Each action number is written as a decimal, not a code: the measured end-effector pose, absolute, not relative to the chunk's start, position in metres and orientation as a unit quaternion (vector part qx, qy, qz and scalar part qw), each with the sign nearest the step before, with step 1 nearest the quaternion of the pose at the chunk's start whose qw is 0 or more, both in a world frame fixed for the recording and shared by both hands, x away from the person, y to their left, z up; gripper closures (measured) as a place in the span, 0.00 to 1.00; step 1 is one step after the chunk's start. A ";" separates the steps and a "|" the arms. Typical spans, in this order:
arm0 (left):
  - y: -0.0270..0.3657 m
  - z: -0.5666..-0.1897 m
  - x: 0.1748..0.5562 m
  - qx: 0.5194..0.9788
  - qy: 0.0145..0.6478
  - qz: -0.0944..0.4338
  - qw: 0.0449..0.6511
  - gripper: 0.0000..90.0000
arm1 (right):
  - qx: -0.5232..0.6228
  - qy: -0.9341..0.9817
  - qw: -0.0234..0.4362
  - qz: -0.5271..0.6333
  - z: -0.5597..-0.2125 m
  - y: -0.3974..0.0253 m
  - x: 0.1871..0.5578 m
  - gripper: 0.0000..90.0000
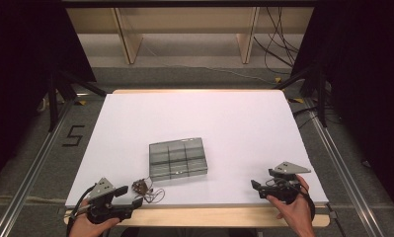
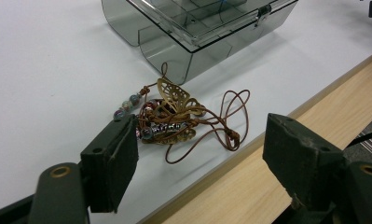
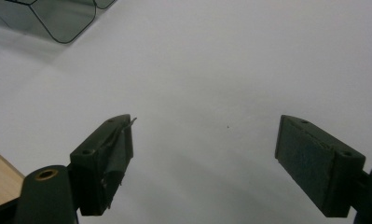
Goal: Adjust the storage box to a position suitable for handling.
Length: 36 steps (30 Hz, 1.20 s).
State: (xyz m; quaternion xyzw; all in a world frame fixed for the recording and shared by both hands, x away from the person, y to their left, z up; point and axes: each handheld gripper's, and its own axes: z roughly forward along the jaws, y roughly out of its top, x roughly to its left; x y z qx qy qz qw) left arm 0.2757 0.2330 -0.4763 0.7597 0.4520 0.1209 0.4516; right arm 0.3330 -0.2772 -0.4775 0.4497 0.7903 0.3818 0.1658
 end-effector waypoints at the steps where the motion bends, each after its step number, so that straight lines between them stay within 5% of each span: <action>1: 0.233 -0.476 0.276 0.760 0.452 0.121 0.451 0.29 | 0.452 0.789 0.173 0.379 -0.478 -0.277 0.333 0.23; 29: 0.234 -0.470 0.283 0.755 0.453 0.131 0.455 0.29 | 0.437 0.788 0.162 0.401 -0.476 -0.273 0.334 0.21; 36: 0.234 -0.462 0.298 0.757 0.448 0.149 0.452 0.37 | 0.436 0.779 0.150 0.425 -0.470 -0.266 0.339 0.31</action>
